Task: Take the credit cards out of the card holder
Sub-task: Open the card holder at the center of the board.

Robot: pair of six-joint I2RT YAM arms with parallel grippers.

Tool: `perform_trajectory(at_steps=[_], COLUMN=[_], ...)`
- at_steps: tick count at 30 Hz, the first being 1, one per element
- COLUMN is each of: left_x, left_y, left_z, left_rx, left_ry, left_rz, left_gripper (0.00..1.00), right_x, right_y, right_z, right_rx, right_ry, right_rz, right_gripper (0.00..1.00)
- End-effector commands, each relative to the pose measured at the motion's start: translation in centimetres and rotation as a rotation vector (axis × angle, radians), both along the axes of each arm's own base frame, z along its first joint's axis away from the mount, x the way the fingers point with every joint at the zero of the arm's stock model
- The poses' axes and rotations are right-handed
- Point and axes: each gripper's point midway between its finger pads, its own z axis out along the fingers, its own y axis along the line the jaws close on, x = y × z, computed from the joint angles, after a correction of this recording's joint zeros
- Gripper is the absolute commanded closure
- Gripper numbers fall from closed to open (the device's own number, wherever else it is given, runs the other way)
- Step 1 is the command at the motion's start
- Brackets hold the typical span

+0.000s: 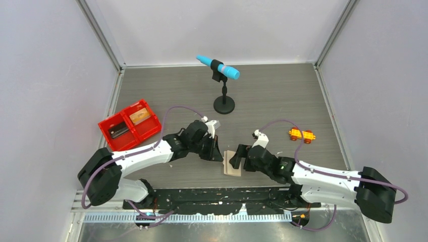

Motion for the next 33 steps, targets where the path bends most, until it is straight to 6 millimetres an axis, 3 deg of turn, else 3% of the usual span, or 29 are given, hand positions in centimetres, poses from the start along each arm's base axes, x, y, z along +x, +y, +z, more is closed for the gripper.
perform_trajectory(at_steps=[1,11,20,24,33], left_x=[-0.1,-0.2,-0.1,0.4,1.0], left_y=[-0.9,-0.8,-0.5,0.5,2.8], left_z=[2.1,2.7,3.1,2.5,1.5], left_rx=[-0.087,-0.106,-0.1,-0.042,0.074], left_ry=[-0.024,-0.033,-0.05,-0.071,-0.11], left_rz=[-0.014,-0.014,-0.002,0.028,0.083], left_gripper=[1.0,1.0,1.0,1.0,1.0], right_x=[0.4,0.2,0.6,0.7,0.5], right_y=[2.4,3.5,1.9,1.1,-0.6], right_z=[2.0,1.8,1.1,1.4,1.9], right_rx=[0.047,0.042,-0.034,-0.047,-0.054], right_ry=[-0.02,0.003,0.005,-0.011,-0.037], right_rz=[0.04,0.063,0.013,-0.004,-0.035], right_gripper=[0.08,0.08,0.14,0.2,0.22])
